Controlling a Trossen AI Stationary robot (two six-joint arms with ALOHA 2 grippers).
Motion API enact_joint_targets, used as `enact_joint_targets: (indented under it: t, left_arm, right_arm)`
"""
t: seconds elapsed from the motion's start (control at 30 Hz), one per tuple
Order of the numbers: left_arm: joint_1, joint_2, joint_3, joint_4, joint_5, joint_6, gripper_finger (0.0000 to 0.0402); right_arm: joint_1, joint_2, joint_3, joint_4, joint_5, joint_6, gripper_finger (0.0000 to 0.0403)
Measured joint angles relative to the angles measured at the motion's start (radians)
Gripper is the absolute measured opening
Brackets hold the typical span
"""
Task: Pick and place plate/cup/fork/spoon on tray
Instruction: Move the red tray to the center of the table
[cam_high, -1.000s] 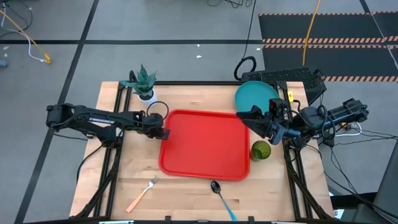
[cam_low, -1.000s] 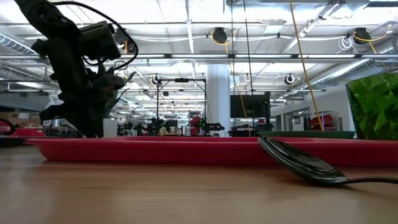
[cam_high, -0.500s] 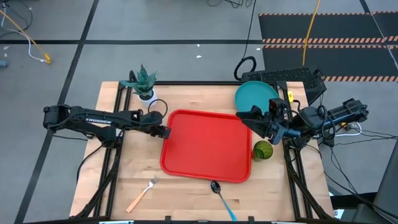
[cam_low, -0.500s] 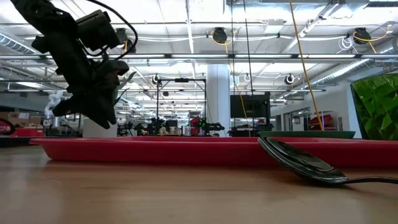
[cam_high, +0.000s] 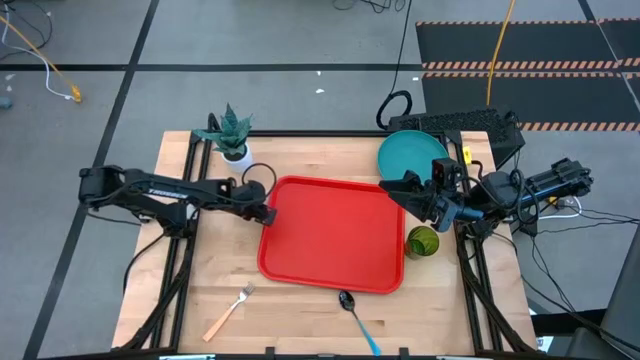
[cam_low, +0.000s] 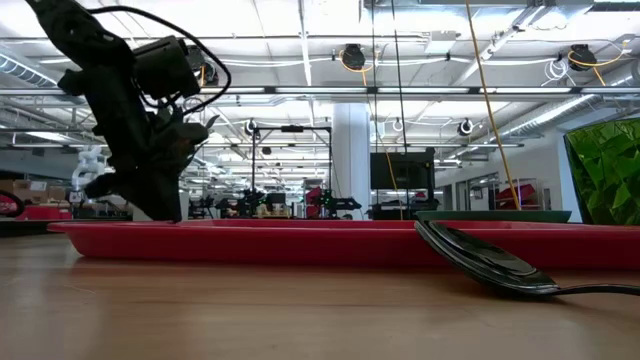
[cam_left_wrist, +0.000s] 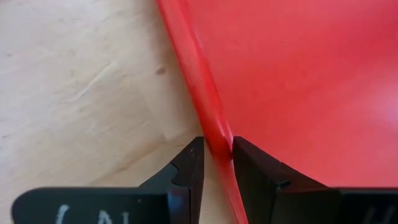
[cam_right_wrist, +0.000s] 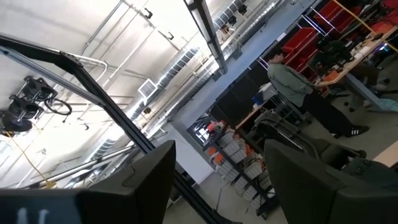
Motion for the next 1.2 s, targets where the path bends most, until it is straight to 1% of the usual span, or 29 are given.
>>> enact_joint_targets:
  t: [0.17,0.33,0.4,0.5,0.57,0.73,0.83,1.0,1.2]
  left_arm:
    - [0.0,0.035,0.001,0.02,0.002,-0.022,0.0086]
    - [0.0,0.047,0.002,-0.005,0.011,-0.132,0.0085]
    - [0.0,0.047,0.002,-0.01,0.011,-0.179,0.0076]
    - [0.0,0.047,0.002,-0.01,0.018,-0.255,0.0051]
    - [0.0,0.047,0.002,-0.005,0.021,-0.279,0.0041]
    - [0.0,0.047,0.002,-0.007,0.023,-0.341,0.0042]
    - [0.0,0.047,0.002,-0.01,0.024,-0.389,0.0051]
    - [0.0,0.047,0.001,-0.01,0.018,-0.412,0.0042]
    - [-0.001,0.047,0.001,-0.009,0.021,-0.428,0.0042]
  right_arm:
    - [0.0,0.0,0.0,0.001,0.001,0.001,0.0239]
    - [0.0,0.0,0.0,0.0,0.001,0.001,0.0239]
    - [0.0,0.0,0.0,0.001,0.002,0.001,0.0239]
    - [0.0,0.0,0.0,0.0,0.002,0.001,0.0239]
    - [0.0,0.0,0.0,0.0,0.002,0.0,0.0239]
    - [0.0,0.0,0.0,-0.001,0.001,-0.001,0.0239]
    - [0.0,0.0,0.0,-0.002,0.0,-0.001,0.0239]
    - [0.0,0.0,0.0,-0.002,-0.001,-0.002,0.0239]
    - [0.0,0.0,0.0,-0.003,-0.028,-0.001,0.0239]
